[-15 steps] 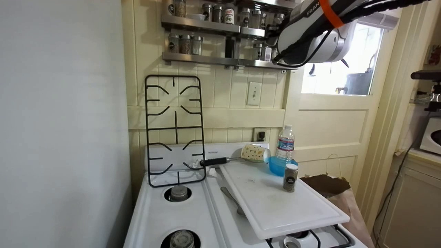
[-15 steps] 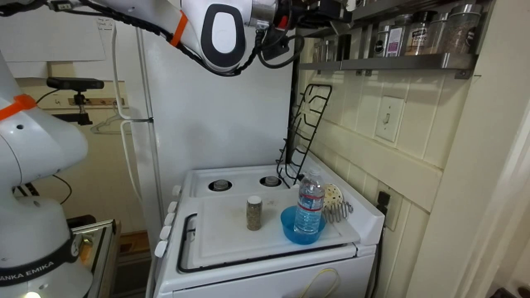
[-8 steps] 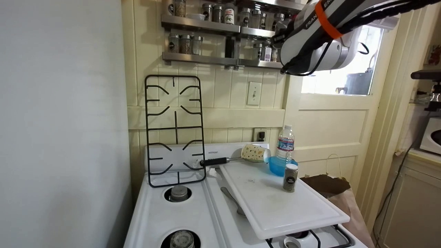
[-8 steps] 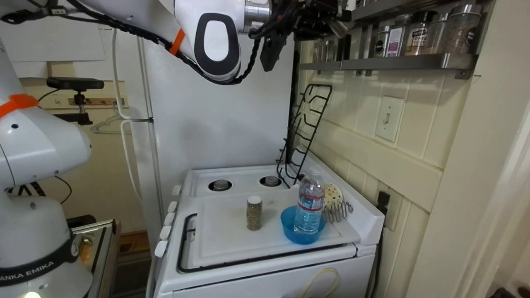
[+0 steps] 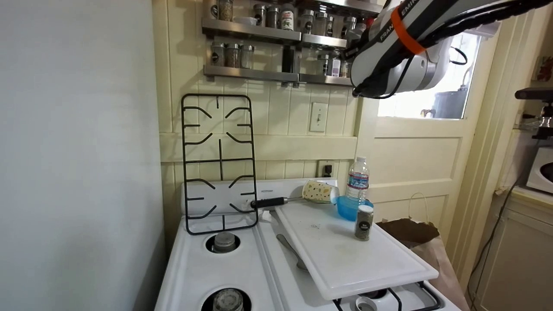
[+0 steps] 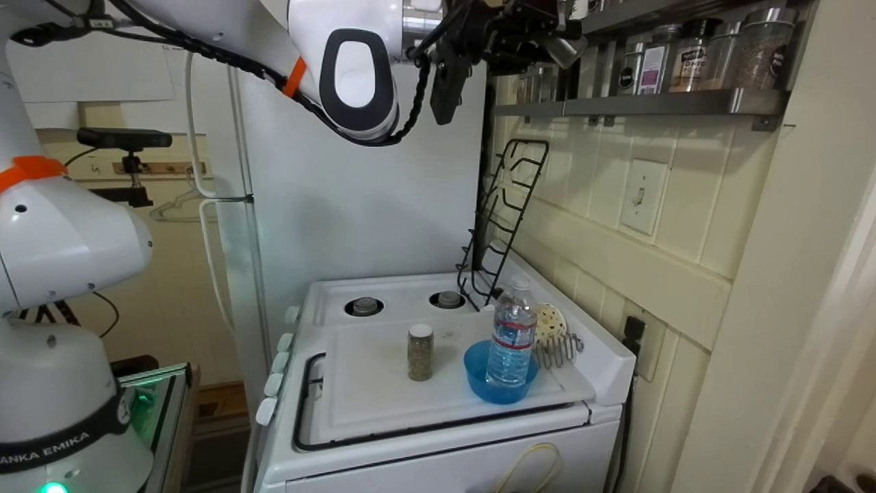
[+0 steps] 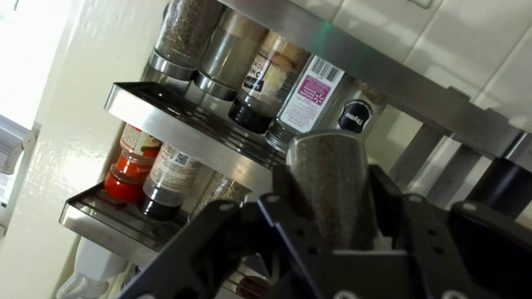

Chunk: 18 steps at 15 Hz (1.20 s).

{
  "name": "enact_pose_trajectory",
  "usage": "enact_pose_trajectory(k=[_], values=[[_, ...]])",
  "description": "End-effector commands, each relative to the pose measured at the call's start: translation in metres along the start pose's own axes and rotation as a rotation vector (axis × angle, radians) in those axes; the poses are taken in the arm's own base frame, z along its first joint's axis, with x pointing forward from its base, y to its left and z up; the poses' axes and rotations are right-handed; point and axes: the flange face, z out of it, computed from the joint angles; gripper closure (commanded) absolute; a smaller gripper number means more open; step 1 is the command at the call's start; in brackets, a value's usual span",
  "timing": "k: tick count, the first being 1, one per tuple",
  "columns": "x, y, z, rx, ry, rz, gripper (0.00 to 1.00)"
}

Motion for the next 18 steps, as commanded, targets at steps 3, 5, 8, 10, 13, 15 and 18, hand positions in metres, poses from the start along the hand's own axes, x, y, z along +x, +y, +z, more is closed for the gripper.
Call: enact_pose_trajectory(k=[3, 5, 8, 10, 13, 15, 18], values=[[-0.003, -0.031, 0.003, -0.011, 0.018, -0.034, 0.76], [-0.005, -0.036, 0.007, -0.033, 0.029, -0.063, 0.76], [-0.004, -0.034, 0.014, -0.081, 0.049, -0.152, 0.76], [-0.004, -0.035, 0.022, -0.069, -0.001, -0.244, 0.76], [0.001, -0.039, 0.027, -0.066, -0.014, -0.318, 0.76], [0.008, -0.045, 0.028, -0.060, -0.005, -0.360, 0.76], [0.013, -0.050, 0.029, -0.057, 0.005, -0.386, 0.76]])
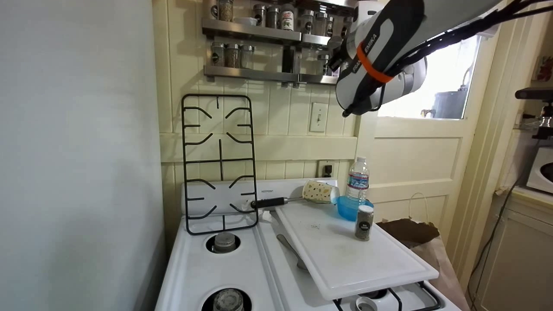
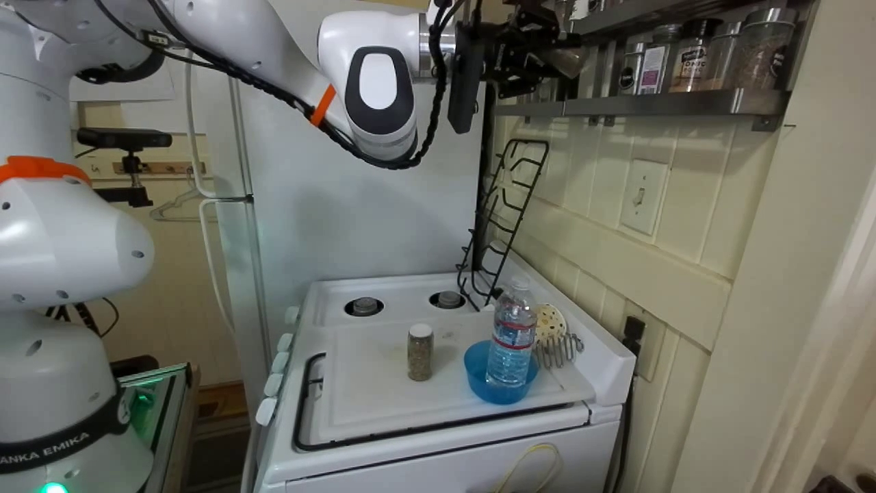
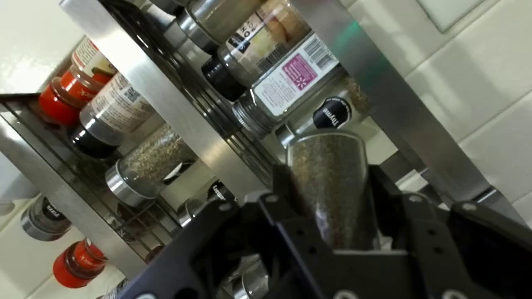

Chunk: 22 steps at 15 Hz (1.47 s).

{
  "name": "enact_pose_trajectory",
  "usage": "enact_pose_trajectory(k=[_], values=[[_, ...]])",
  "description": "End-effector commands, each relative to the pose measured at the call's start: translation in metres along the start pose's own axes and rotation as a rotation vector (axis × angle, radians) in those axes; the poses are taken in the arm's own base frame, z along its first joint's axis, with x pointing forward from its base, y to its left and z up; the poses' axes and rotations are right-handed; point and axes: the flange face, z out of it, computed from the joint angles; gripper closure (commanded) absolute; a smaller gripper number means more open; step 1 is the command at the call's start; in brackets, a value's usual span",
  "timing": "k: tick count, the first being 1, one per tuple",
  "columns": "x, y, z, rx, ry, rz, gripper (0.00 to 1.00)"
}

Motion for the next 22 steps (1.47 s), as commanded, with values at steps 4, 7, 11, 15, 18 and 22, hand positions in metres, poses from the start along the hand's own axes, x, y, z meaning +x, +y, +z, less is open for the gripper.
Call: enact_pose_trajectory(k=[4, 7, 11, 15, 18, 22], values=[[0.008, -0.002, 0.000, 0.001, 0.009, -0.022, 0.76], [0.013, -0.014, 0.002, 0.032, 0.032, 0.050, 0.76], [0.018, -0.025, 0.008, 0.029, 0.051, 0.114, 0.76], [0.014, -0.024, 0.024, 0.015, 0.042, 0.142, 0.76], [0.016, -0.026, 0.035, 0.012, 0.044, 0.154, 0.76], [0.022, -0.033, 0.048, 0.013, 0.054, 0.163, 0.76]])
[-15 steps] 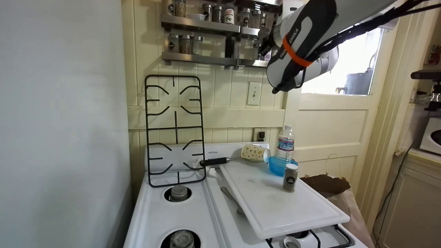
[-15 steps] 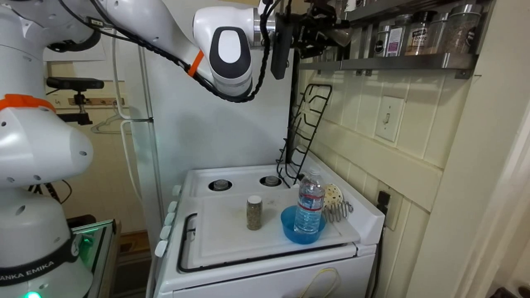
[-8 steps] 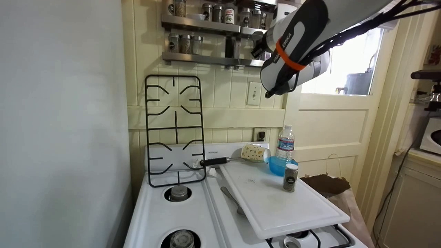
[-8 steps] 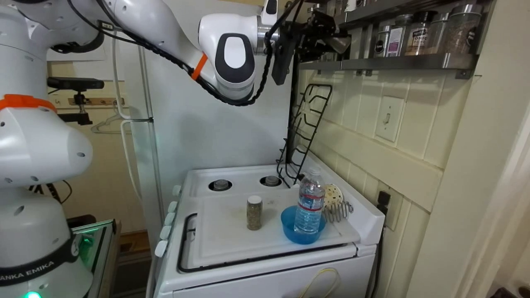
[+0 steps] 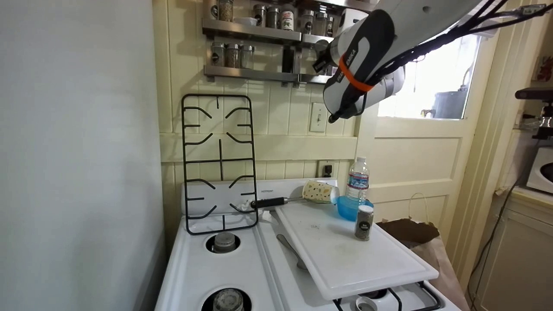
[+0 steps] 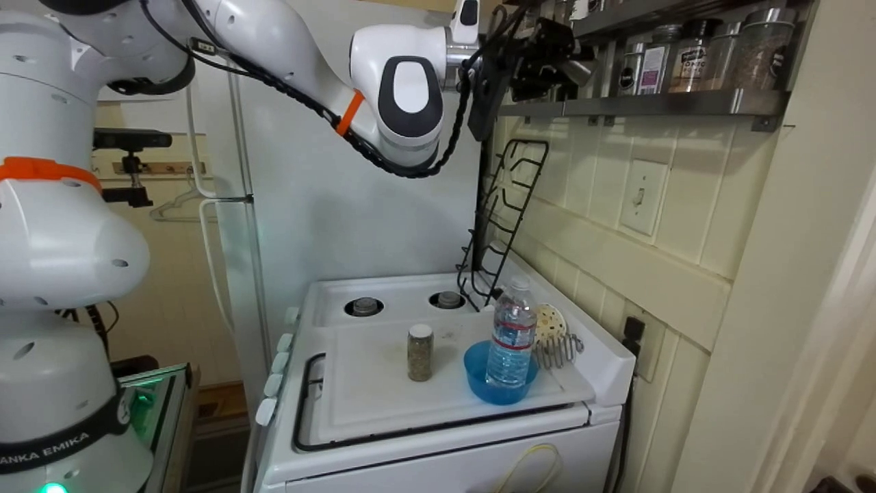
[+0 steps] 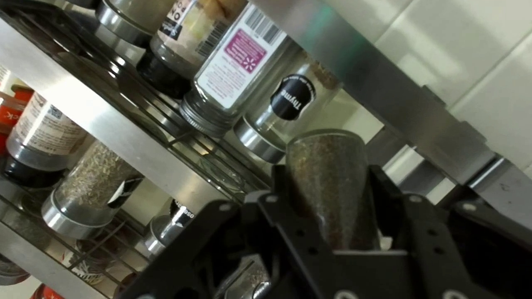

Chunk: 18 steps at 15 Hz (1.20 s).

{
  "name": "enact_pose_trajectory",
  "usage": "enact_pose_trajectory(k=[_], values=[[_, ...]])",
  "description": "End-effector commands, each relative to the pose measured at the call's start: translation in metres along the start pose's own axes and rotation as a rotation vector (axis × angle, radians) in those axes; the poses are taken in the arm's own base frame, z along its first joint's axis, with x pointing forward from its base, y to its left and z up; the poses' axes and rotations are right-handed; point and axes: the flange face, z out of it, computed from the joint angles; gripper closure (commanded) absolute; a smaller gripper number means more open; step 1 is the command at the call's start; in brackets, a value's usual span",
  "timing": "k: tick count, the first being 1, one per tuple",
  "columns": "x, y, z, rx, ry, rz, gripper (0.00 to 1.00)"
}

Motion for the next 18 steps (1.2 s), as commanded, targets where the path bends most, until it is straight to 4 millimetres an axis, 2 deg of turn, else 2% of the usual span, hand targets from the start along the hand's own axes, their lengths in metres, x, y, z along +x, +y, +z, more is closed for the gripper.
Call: enact_pose_trajectory(k=[1, 13, 18], values=[[0.006, -0.010, 0.015, -0.006, 0.021, 0.011, 0.76], [0.008, -0.032, 0.042, 0.042, -0.011, 0.034, 0.76], [0.009, -0.024, 0.049, 0.046, -0.040, 0.058, 0.76]])
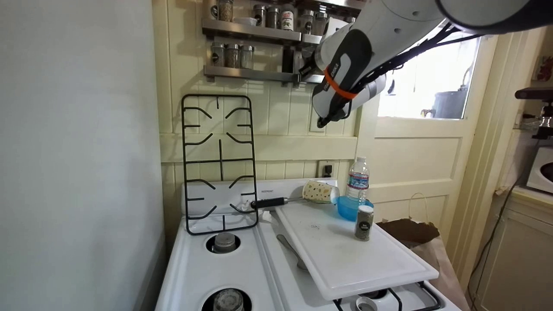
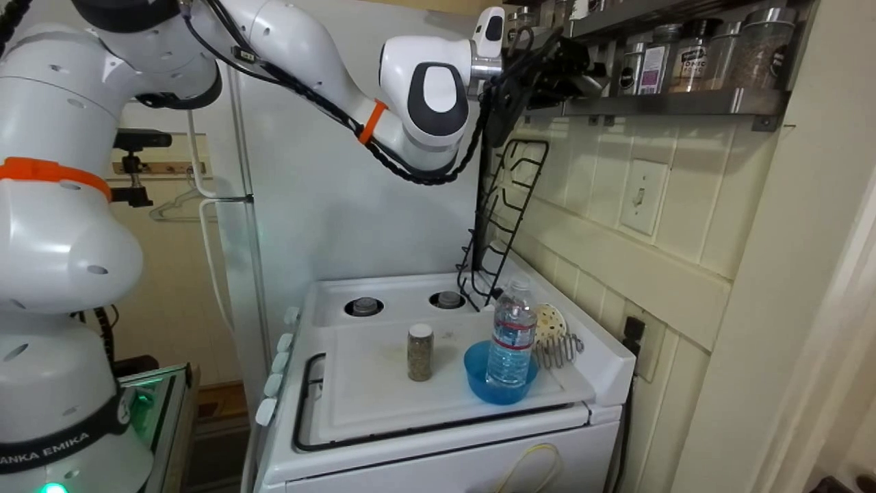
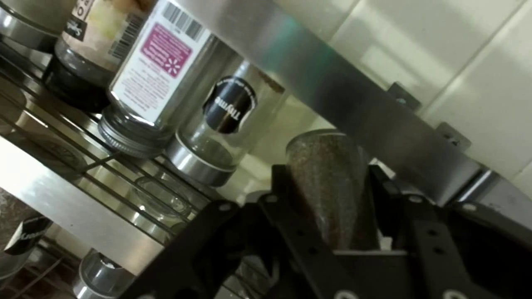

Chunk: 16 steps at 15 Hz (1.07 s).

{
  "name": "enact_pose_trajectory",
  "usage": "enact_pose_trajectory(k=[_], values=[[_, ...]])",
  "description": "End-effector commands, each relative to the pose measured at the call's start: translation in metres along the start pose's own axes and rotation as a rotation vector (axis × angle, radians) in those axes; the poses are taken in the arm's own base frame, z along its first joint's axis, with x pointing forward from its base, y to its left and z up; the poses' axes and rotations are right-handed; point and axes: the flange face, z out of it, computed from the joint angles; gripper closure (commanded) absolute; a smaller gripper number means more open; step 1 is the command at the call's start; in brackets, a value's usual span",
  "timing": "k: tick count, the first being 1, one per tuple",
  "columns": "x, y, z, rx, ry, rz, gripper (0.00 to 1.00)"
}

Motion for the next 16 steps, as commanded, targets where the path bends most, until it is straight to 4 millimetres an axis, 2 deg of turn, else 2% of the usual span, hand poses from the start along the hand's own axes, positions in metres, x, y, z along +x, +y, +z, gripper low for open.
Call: enact_pose_trajectory(k=[1, 9, 16], values=[[0.003, 0.006, 0.011, 0.007, -0.025, 0.021, 0.76], [0.010, 0.011, 0.013, 0.049, -0.054, 0.112, 0.76], [0.011, 0.037, 0.003, 0.114, -0.091, 0.190, 0.76]])
